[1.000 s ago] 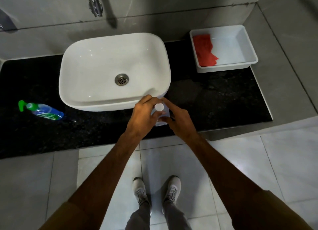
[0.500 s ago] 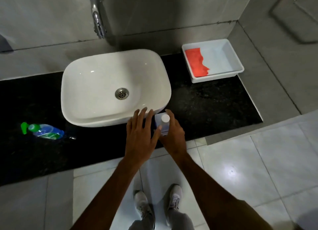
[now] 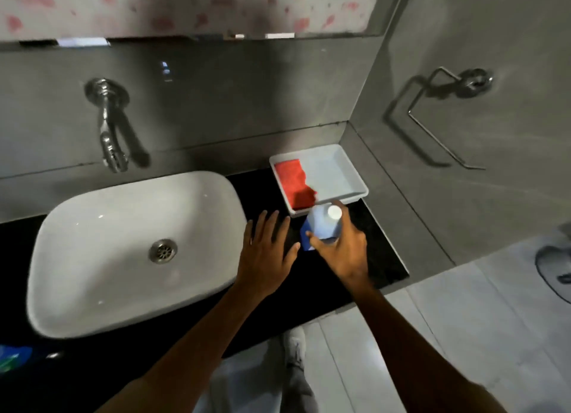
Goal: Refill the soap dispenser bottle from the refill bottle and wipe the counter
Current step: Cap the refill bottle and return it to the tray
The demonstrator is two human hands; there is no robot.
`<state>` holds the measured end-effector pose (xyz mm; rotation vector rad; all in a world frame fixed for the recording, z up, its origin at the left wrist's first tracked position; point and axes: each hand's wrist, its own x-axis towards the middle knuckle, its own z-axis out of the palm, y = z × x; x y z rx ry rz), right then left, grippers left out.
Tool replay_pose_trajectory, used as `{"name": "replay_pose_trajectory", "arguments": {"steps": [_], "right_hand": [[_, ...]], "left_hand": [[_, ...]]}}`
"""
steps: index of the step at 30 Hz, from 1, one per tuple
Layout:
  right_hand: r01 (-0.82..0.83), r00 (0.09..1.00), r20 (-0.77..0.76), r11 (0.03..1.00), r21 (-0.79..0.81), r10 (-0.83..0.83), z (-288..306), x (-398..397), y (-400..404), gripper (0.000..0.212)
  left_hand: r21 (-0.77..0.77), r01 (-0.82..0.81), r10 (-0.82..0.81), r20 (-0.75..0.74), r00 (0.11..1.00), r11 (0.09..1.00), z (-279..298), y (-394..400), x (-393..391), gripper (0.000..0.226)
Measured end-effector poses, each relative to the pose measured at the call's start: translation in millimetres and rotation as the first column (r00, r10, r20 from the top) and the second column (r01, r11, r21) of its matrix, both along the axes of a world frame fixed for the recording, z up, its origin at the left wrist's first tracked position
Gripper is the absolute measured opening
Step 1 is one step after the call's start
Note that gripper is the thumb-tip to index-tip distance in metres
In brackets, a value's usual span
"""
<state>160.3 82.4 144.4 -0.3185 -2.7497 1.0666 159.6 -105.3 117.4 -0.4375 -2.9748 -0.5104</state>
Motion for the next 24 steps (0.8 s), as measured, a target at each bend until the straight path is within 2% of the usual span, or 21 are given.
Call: {"name": "replay_pose_trajectory", "arguments": {"steps": [5,8,12,14,17,24], "right_hand": [[0.024,1.000,-0.014,1.000,0.020,-0.024,-1.2,-122.3,57.8,0.092],[-0.005,1.000,0.029,0.996,-0.090,0.007,-19.2,-190.9,87.5,0.084],[0.004,0.999,0.033,0.983,-0.181,0.002,-54.5,-263.7,113.0,0.072],[0.013,1.000,0.006,0.983,-0.182,-0.013,-72.1,-290.0,119.2,0.079],[0.030,0.998,0.050,0.988,-0.150,-0.023,-93.0,-319.2,124.9,0.091],[0.075,0.996,0.055,0.986,-0.147,-0.068,-117.3,-356.8,129.7,0.095]], "left_hand": [[-0.067,-0.071,0.082,0.177,0.981,0.995,-48.3,43.1,-75.2,0.070],[-0.056,-0.126,0.136,0.268,0.954,0.990,-80.8,63.7,-117.9,0.074],[0.015,-0.187,0.181,0.196,0.964,0.982,-114.1,85.0,-146.7,0.081],[0.014,-0.203,0.197,0.185,0.963,0.979,-128.4,89.2,-152.0,0.082],[-0.025,-0.226,0.227,0.165,0.960,0.974,-142.1,90.2,-158.0,0.084],[-0.058,-0.247,0.253,0.168,0.953,0.967,-149.2,91.9,-159.9,0.087]]}}
